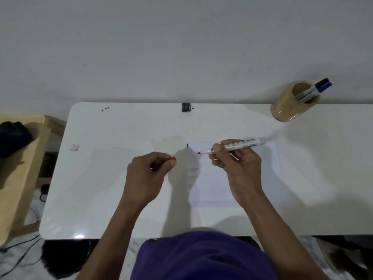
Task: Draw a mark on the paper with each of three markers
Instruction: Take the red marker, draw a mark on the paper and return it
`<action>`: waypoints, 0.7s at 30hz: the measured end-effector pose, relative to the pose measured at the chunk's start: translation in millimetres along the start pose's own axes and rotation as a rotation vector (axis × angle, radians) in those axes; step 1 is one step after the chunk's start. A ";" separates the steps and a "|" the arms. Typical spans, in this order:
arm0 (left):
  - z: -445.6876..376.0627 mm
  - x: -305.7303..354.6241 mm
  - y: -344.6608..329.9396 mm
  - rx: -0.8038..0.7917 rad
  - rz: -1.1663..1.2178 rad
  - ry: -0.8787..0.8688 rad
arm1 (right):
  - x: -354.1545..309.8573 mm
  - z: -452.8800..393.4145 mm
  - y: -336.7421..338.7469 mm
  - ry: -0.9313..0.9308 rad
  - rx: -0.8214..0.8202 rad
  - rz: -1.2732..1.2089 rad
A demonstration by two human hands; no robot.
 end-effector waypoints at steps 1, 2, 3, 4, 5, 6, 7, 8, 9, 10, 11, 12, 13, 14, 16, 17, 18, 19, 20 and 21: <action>-8.4 -0.7 0.5 0.035 -0.054 -0.010 | 3.1 -4.8 0.1 -0.003 0.008 0.033; -16.7 -2.1 0.4 0.066 -0.096 -0.015 | 6.9 -9.2 -0.2 -0.002 0.016 0.067; -25.2 -4.2 -0.3 0.088 -0.134 -0.020 | 11.2 -13.8 -0.8 0.001 0.022 0.099; -33.7 -6.4 -2.0 0.099 -0.173 -0.027 | 15.8 -18.5 -1.5 0.001 0.027 0.121; -41.9 -8.9 -4.6 0.100 -0.214 -0.042 | 20.9 -23.4 -2.4 -0.005 0.030 0.133; -49.7 -11.3 -7.9 0.095 -0.256 -0.063 | 26.1 -28.4 -3.5 -0.013 0.029 0.137; -57.0 -13.8 -11.3 0.086 -0.299 -0.083 | 30.9 -33.6 -4.4 -0.021 0.024 0.140; -63.9 -16.3 -14.6 0.077 -0.337 -0.094 | 35.4 -38.9 -5.2 -0.026 0.015 0.151; -70.1 -18.3 -17.6 0.069 -0.364 -0.097 | 39.0 -43.9 -6.2 -0.022 -0.003 0.173; -75.7 -20.8 -20.2 0.058 -0.383 -0.097 | 42.4 -48.5 -7.3 -0.014 -0.027 0.198; -80.0 -22.2 -22.8 0.047 -0.397 -0.099 | 44.9 -52.2 -8.4 -0.009 -0.048 0.218; -83.6 -23.5 -25.1 0.036 -0.413 -0.102 | 47.5 -55.4 -9.1 -0.009 -0.060 0.228; -86.2 -24.0 -26.9 0.027 -0.427 -0.106 | 49.6 -58.4 -9.4 -0.012 -0.063 0.232; -87.8 -24.6 -28.4 0.021 -0.437 -0.108 | 50.7 -61.0 -9.6 -0.010 -0.062 0.240; -89.9 -25.9 -29.9 0.014 -0.438 -0.102 | 49.9 -65.5 -11.0 0.022 -0.067 0.264; -90.6 -26.5 -30.1 0.012 -0.432 -0.097 | 48.4 -67.6 -12.0 0.051 -0.073 0.277; -91.4 -27.3 -30.6 0.010 -0.425 -0.093 | 47.1 -69.7 -12.5 0.080 -0.078 0.290; -91.8 -28.0 -31.0 0.007 -0.418 -0.090 | 45.9 -71.4 -13.0 0.103 -0.082 0.302; -91.9 -28.6 -31.4 0.003 -0.417 -0.086 | 45.1 -73.2 -13.4 0.122 -0.087 0.318; -91.3 -29.0 -31.6 0.003 -0.424 -0.082 | 43.9 -74.6 -14.3 0.141 -0.096 0.335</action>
Point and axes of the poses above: each hand's wrist, its own z-axis away from the middle knuckle, its own y-axis out of the back of the hand, x = y × z, the point moved 6 cm from there along -z, towards the middle knuckle, and after that the axes turned 5 degrees about z, right-handed, at the moved point
